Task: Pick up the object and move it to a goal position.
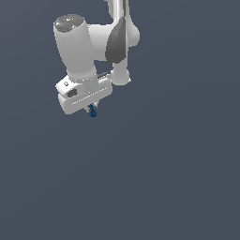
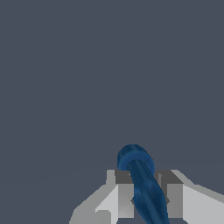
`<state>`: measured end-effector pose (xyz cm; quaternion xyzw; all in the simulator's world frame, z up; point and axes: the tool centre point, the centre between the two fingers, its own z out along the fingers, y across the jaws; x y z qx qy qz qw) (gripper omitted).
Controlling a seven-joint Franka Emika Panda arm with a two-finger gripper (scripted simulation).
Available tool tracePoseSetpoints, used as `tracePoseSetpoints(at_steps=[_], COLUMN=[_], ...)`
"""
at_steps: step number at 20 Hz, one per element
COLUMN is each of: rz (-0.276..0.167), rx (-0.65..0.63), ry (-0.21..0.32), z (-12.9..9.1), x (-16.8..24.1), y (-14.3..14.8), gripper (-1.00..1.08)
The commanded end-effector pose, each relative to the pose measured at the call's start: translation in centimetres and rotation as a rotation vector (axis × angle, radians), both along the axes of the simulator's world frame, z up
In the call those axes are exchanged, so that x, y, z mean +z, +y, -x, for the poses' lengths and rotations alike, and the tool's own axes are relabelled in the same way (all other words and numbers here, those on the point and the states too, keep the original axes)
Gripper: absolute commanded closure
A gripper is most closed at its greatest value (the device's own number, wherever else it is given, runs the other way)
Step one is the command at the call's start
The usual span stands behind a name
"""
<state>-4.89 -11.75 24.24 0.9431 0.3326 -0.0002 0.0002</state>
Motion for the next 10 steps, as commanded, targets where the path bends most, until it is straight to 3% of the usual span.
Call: tracePoseSetpoints(at_steps=[1, 10], rz=[0.000, -0.001], rx=[0.000, 0.000], ry=[0.000, 0.000], z=[1.2, 4.3], x=[2.3, 8.9], y=[-0.3, -1.1], gripper=[1.08, 1.08])
